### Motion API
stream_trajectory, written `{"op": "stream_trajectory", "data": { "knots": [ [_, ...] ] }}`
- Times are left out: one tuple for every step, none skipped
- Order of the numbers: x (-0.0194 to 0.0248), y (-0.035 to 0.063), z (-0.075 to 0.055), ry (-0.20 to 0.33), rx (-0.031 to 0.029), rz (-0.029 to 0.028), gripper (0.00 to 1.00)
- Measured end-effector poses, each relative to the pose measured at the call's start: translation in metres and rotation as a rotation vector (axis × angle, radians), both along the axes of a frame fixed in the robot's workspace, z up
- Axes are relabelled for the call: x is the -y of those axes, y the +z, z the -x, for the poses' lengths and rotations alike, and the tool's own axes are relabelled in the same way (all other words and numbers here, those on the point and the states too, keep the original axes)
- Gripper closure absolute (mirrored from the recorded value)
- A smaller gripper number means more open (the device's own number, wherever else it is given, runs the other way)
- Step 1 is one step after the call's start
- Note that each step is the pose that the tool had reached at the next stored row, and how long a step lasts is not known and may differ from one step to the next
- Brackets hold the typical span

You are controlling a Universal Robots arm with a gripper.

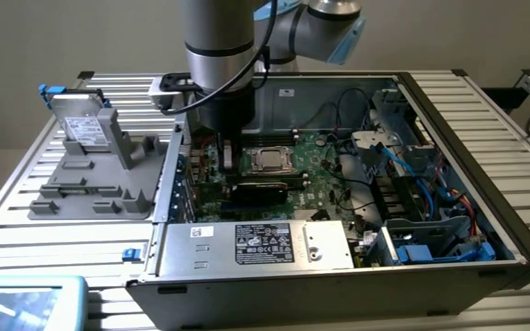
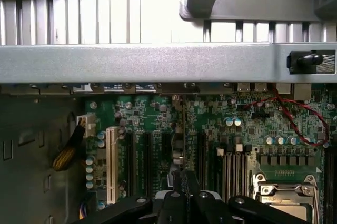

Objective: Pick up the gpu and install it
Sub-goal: 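Press down on the gpu until it lock into place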

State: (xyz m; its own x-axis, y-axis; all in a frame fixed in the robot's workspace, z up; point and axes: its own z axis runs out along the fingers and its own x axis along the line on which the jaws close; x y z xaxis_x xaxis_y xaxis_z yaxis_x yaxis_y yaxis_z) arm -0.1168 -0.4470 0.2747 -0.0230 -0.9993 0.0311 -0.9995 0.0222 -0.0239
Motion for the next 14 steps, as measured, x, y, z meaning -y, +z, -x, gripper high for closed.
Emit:
{"op": "stream_trajectory", "data": {
  "knots": [
    [0.0,-0.0009,0.0,-0.002,0.0005,-0.0018,0.88],
    [0.0,-0.0017,0.0,-0.004,0.0008,-0.0031,0.88],
    [0.0,-0.0023,0.0,-0.006,0.0008,-0.0039,0.88],
    [0.0,-0.0028,0.0,-0.007,0.0009,-0.0047,0.88],
    [0.0,-0.0035,0.0,-0.009,0.0008,-0.0057,0.88],
    [0.0,-0.0046,0.0,-0.012,0.0008,-0.0068,0.88],
    [0.0001,-0.0055,0.0,-0.015,0.0004,-0.007,0.88],
    [0.0001,-0.0067,0.0,-0.019,0.0001,-0.0074,0.88],
    [0.0001,-0.008,0.0,-0.023,0.0,-0.0089,0.88],
    [0.0,-0.0098,-0.0001,-0.028,0.0011,-0.0114,0.88],
    [-0.0001,-0.0102,-0.0001,-0.031,0.001,-0.0121,0.88],
    [-0.0001,-0.0103,0.0,-0.035,0.0008,-0.0127,0.88],
    [-0.0001,-0.0103,0.0,-0.037,0.0006,-0.0132,0.88],
    [0.0001,-0.0105,-0.0001,-0.04,0.0,-0.0145,0.88]
  ]
}}
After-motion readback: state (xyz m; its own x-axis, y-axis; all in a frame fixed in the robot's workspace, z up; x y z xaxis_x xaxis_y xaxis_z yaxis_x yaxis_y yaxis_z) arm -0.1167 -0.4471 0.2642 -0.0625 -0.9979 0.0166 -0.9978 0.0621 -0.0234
